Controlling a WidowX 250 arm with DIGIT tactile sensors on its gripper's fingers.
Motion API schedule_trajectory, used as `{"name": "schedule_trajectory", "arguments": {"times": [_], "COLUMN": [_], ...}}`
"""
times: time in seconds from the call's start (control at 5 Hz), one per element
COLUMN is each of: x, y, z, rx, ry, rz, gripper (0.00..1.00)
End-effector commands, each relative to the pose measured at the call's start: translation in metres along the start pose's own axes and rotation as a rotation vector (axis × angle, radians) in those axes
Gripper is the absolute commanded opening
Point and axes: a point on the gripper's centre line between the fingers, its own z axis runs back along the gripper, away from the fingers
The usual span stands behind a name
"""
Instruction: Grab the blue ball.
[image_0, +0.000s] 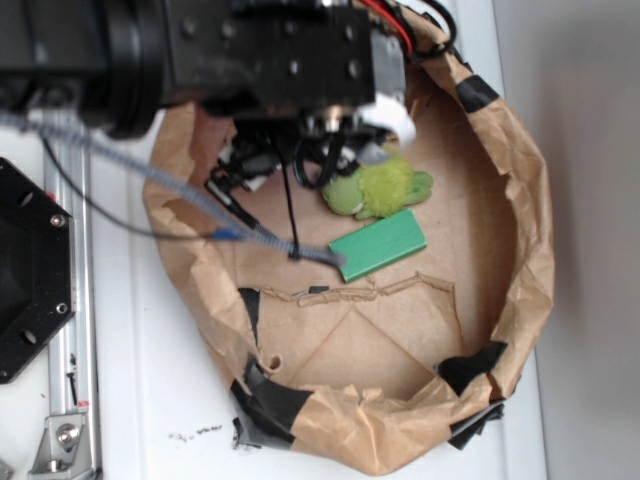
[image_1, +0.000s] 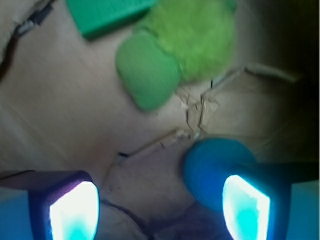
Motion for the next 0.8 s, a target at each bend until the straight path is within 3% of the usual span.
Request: {"name": "schedule_trajectory", "arguments": {"times": [0.0,0.2,0.6], "x": [0.007,0.002,0.002], "y": [0.030,0.025,0.016], "z": [0.008,-0.027,-0.062], "rx": [0.180,0.105,0.023], "ry": [-0.011,0.033,0.093], "rz": [0.013,0.001,-0.005], "gripper": [1.00,1.00,1.00]}}
